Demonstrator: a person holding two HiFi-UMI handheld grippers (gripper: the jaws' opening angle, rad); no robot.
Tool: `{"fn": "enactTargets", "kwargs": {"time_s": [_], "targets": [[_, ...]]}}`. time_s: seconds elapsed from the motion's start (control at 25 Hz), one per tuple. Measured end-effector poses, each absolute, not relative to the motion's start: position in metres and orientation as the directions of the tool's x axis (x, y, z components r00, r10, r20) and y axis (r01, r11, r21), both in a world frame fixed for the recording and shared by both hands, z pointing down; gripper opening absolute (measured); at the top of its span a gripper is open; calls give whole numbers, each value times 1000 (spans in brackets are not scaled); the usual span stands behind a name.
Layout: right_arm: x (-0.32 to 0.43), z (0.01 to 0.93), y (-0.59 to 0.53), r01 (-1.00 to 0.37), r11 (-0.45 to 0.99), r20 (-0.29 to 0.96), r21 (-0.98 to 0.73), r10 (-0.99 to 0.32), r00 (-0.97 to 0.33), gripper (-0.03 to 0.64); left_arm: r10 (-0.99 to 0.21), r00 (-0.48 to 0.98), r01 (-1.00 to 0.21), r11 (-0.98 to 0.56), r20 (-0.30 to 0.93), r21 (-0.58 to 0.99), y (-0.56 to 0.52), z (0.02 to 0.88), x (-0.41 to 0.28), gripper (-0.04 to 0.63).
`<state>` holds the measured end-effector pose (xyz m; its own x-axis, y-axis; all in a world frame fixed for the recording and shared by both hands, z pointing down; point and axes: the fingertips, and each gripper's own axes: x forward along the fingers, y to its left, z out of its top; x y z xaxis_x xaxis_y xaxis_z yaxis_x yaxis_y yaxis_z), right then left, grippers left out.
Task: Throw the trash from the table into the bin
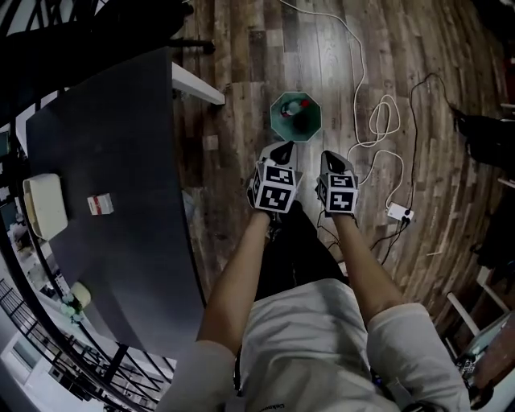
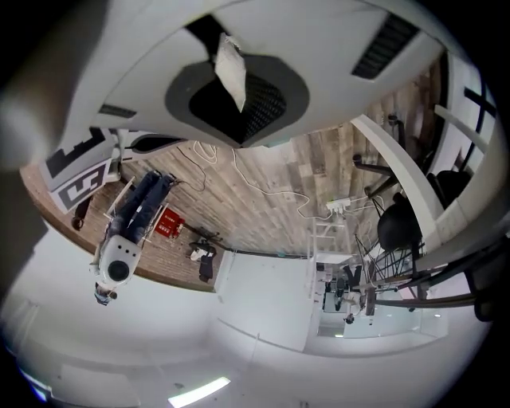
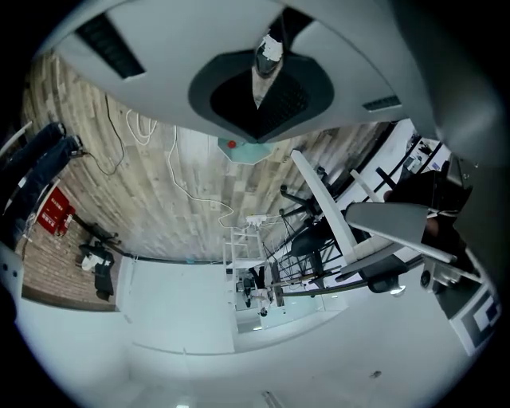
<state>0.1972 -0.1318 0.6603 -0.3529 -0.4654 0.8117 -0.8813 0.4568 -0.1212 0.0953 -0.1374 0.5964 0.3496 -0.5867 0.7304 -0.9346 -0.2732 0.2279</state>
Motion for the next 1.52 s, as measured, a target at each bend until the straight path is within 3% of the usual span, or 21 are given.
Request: {"fn": "enactTargets", "kwargs": {"time_s": [0.44, 0.76, 1.08, 1.28, 1.52], "targets": [[190, 618, -133, -858, 505, 773, -94, -506, -383, 11, -647, 305, -952, -202, 699, 229, -117, 571, 93, 28], [100, 558, -129, -763, 638, 694, -105, -503, -516, 11, -753, 163, -982, -59, 637, 182, -92, 512, 9, 28], [-83, 471, -55, -482, 853, 525, -202, -321, -788, 11, -838, -91, -978, 176, 539, 109, -21, 432, -133, 28], [-181, 449, 4, -283, 941, 492, -188, -159, -856, 11, -800, -293, -918, 389, 523, 81, 57, 410, -226, 28], [-253, 440, 68, -135, 976, 491, -170, -35, -870, 11, -738, -425, -840, 537, 524, 75, 137, 400, -290, 28]]}}
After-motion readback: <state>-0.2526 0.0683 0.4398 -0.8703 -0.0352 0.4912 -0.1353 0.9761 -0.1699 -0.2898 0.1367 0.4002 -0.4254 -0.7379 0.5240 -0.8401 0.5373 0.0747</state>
